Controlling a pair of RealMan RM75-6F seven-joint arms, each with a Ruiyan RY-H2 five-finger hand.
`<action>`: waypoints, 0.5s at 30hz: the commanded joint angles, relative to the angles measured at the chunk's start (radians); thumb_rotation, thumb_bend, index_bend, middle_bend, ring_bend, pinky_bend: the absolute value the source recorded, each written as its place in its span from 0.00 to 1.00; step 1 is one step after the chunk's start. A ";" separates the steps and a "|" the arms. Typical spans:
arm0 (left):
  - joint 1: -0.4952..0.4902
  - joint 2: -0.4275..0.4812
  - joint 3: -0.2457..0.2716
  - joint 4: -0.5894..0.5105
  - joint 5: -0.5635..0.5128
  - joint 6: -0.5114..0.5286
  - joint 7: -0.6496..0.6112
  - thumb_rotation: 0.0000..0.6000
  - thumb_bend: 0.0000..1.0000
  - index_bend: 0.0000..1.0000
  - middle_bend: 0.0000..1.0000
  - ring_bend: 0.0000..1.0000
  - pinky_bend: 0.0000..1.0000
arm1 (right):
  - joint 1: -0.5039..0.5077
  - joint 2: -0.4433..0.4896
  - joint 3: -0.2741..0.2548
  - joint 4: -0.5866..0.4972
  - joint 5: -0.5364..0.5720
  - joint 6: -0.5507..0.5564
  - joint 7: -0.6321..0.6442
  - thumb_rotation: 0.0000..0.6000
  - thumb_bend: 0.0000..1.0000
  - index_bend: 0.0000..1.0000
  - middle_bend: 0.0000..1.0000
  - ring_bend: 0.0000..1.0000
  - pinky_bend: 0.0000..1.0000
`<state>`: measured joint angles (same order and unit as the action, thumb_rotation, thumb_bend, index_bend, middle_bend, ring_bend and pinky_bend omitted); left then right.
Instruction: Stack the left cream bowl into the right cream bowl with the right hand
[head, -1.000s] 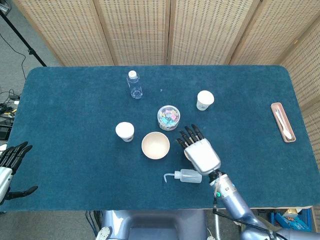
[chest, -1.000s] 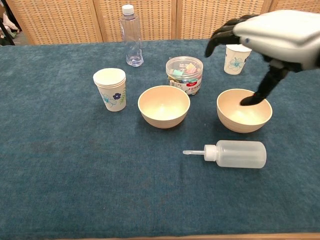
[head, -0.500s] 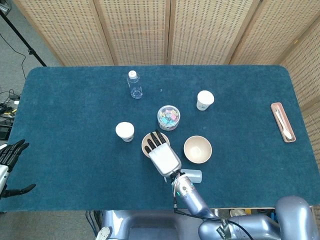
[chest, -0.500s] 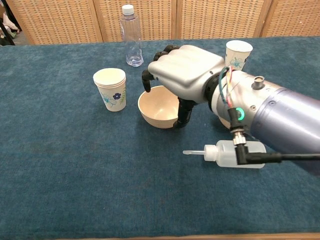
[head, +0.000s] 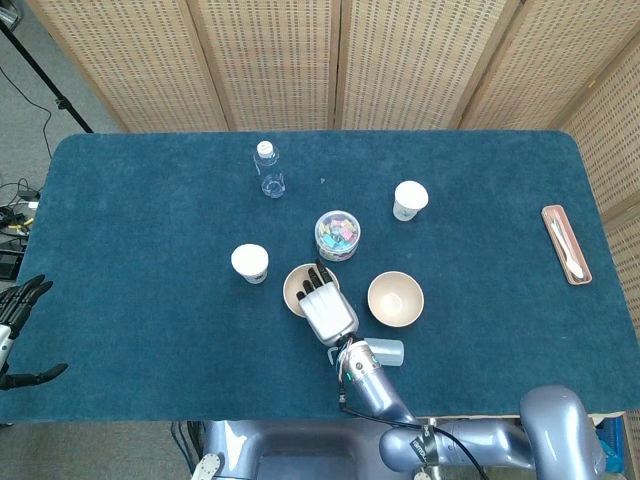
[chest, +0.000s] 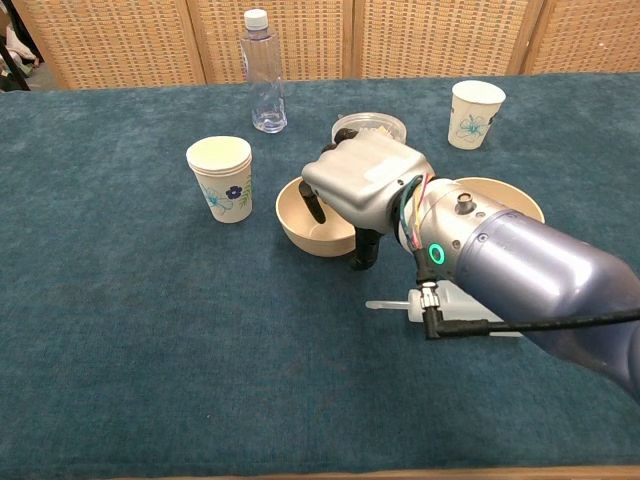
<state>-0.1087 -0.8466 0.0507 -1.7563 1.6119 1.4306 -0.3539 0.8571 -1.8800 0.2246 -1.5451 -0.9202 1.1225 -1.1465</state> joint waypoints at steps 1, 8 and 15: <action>-0.001 0.001 -0.002 0.000 -0.005 -0.002 -0.004 1.00 0.00 0.00 0.00 0.00 0.00 | 0.002 -0.003 -0.009 0.017 -0.014 -0.002 0.035 1.00 0.33 0.43 0.35 0.17 0.06; -0.001 0.001 -0.001 0.002 -0.003 -0.002 -0.006 1.00 0.00 0.00 0.00 0.00 0.00 | 0.002 0.002 -0.022 0.041 -0.033 0.000 0.079 1.00 0.44 0.46 0.37 0.18 0.07; -0.002 0.000 -0.001 0.000 -0.004 -0.006 0.000 1.00 0.00 0.00 0.00 0.00 0.00 | -0.006 0.007 -0.048 0.052 -0.072 0.011 0.117 1.00 0.44 0.54 0.44 0.21 0.09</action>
<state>-0.1109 -0.8460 0.0491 -1.7561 1.6079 1.4246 -0.3550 0.8540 -1.8740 0.1833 -1.4952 -0.9844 1.1306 -1.0374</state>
